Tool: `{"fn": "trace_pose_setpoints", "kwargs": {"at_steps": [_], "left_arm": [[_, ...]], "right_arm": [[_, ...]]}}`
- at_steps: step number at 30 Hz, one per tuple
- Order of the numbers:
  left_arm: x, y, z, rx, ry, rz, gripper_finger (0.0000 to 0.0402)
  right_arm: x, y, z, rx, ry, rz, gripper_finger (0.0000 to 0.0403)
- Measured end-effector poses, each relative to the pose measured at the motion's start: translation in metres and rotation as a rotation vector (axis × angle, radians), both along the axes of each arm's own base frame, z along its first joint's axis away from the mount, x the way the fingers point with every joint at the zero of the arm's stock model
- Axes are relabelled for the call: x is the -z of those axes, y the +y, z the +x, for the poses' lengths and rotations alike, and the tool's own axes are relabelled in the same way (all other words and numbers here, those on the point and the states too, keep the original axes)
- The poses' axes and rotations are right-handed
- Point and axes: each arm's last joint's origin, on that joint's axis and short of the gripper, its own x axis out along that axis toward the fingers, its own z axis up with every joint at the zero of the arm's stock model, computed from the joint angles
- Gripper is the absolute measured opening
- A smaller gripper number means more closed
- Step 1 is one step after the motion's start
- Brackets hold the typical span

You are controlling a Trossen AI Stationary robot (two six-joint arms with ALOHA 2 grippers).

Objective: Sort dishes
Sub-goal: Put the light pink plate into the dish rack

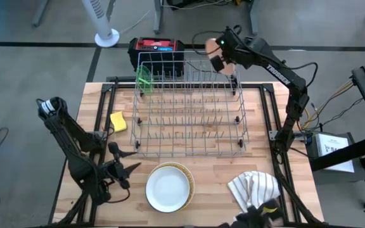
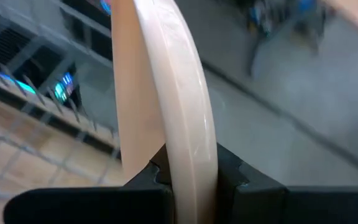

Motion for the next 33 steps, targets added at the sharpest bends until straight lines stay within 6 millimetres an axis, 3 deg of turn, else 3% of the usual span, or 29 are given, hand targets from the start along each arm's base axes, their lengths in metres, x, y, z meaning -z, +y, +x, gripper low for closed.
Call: {"fn": "trace_pose_setpoints", "kwargs": {"at_steps": [5, 8, 16, 19, 27, 33], "left_arm": [[-0.009, 0.016, 0.019, -0.105, -0.010, 0.053, 0.0208], [-0.013, 0.026, 0.029, -0.168, -0.002, 0.064, 0.0208], [-0.015, 0.040, 0.039, -0.242, 0.015, 0.089, 0.0208], [-0.015, 0.043, 0.041, -0.258, 0.013, 0.089, 0.0208], [-0.027, 0.053, 0.038, -0.323, -0.115, 0.152, 0.0208], [-0.035, 0.057, 0.034, -0.351, -0.185, 0.226, 0.0208]], "right_arm": [[-0.016, -0.034, 0.001, -0.287, -0.215, -0.058, 0.0035], [-0.017, -0.053, -0.001, -0.375, -0.251, -0.113, 0.0035], [0.028, -0.083, 0.007, -0.761, -0.142, -0.005, 0.0035], [0.036, -0.096, 0.006, -0.773, -0.125, -0.017, 0.0035], [0.034, -0.105, 0.000, -0.832, -0.139, -0.057, 0.0035], [0.022, -0.094, -0.008, -0.884, -0.165, -0.053, 0.0035]]}}
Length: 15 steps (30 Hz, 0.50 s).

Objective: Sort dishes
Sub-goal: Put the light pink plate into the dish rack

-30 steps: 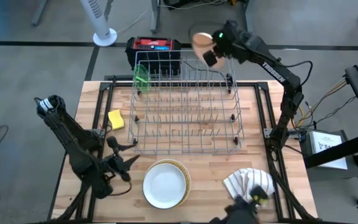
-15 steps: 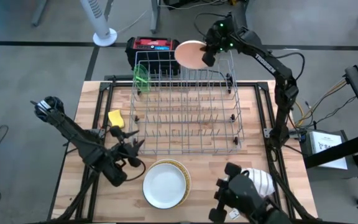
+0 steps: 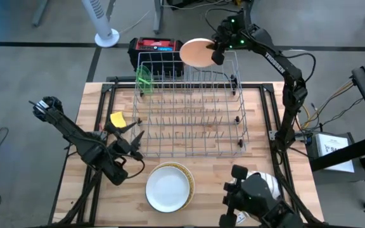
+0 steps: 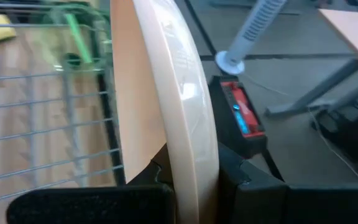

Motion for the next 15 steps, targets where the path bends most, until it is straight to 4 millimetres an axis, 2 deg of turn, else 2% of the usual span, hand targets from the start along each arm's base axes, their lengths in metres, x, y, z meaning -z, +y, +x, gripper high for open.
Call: {"fn": "trace_pose_setpoints", "kwargs": {"at_steps": [5, 15], "left_arm": [[-0.003, 0.004, -0.001, -0.025, 0.006, 0.065, 0.0208], [-0.010, 0.028, 0.002, -0.138, 0.009, 0.065, 0.0208]], "right_arm": [[0.000, 0.003, -0.001, -0.039, 0.002, 0.020, 0.0035], [0.001, 0.001, -0.002, -0.006, -0.011, 0.051, 0.0035]]}}
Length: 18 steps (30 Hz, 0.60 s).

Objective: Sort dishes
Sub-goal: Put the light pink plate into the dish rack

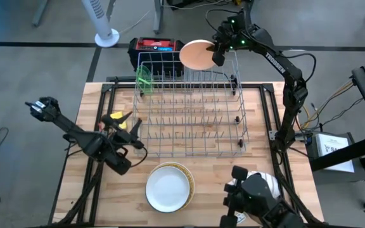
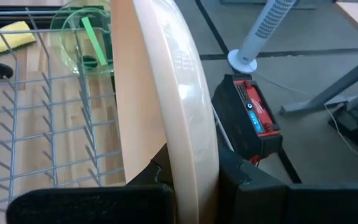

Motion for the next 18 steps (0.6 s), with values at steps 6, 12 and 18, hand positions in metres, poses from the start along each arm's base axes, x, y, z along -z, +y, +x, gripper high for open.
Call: {"fn": "trace_pose_setpoints", "kwargs": {"at_steps": [6, 12, 18], "left_arm": [[0.000, 0.007, 0.002, -0.036, 0.008, 0.005, 0.0208], [-0.001, 0.007, 0.001, -0.038, 0.007, 0.004, 0.0208], [-0.001, 0.007, 0.001, -0.038, 0.005, 0.002, 0.0208]], "right_arm": [[0.009, 0.001, -0.001, -0.015, 0.042, 0.021, 0.0035], [0.022, 0.005, -0.008, -0.002, 0.188, 0.062, 0.0035], [0.024, 0.005, -0.010, 0.022, 0.249, 0.041, 0.0035]]}}
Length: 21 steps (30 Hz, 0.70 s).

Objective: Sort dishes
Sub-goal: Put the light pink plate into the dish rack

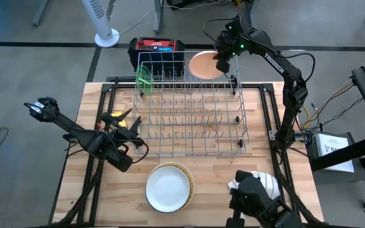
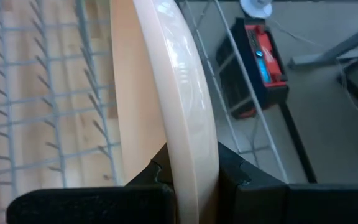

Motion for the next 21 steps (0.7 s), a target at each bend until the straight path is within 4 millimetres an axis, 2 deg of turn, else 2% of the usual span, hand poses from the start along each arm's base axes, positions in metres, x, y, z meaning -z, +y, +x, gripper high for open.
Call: {"fn": "trace_pose_setpoints", "kwargs": {"at_steps": [7, 21], "left_arm": [[0.000, 0.000, 0.000, 0.003, -0.002, -0.013, 0.0208], [0.000, 0.000, 0.000, 0.003, -0.002, -0.014, 0.0208]], "right_arm": [[0.003, 0.001, -0.003, 0.031, 0.065, 0.000, 0.0035], [0.028, 0.002, -0.006, 0.049, 0.173, 0.054, 0.0035]]}}
